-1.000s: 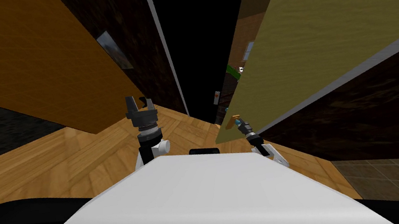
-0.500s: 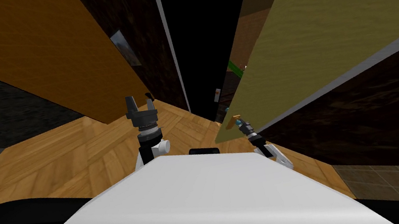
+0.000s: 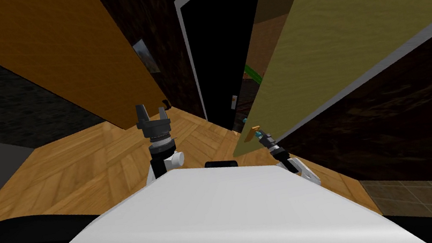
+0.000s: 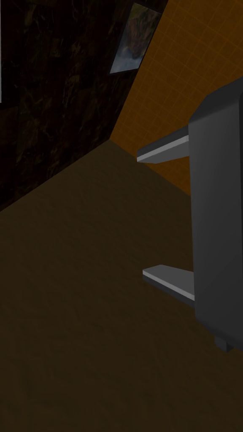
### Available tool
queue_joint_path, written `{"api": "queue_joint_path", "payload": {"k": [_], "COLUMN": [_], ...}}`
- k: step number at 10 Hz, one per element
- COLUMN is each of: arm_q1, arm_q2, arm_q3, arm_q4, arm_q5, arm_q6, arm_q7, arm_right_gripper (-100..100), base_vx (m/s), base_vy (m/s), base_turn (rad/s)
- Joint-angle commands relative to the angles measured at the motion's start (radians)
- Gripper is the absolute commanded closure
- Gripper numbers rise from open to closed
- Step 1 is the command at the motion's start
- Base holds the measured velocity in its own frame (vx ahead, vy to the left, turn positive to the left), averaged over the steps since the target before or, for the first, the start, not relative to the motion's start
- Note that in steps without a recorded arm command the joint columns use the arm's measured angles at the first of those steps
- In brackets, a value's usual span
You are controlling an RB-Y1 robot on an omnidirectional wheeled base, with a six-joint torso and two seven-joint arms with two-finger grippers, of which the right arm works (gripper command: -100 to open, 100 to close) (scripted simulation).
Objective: Pull the door open
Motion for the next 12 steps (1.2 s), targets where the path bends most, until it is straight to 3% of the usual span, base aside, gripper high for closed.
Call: {"api": "queue_joint_path", "payload": {"k": [1,10,11,12], "arm_q1": [-0.001,-0.009,-0.010,-0.010], "arm_q2": [-0.008,-0.051,-0.051,-0.056], "arm_q3": [0.001,0.006,-0.001,0.000], "arm_q4": [0.010,0.061,0.060,0.072], "arm_q5": [0.002,0.010,0.007,0.010], "arm_q6": [-0.019,-0.121,-0.108,-0.125], "arm_q7": [-0.005,-0.035,-0.031,-0.035], "arm_right_gripper": [100,100,100,100], "base_vx": [-0.142,-0.203,-0.089,-0.109], "base_vy": [-0.069,-0.114,-0.072,-0.075], "base_turn": [0.128,0.130,0.025,0.099]}}
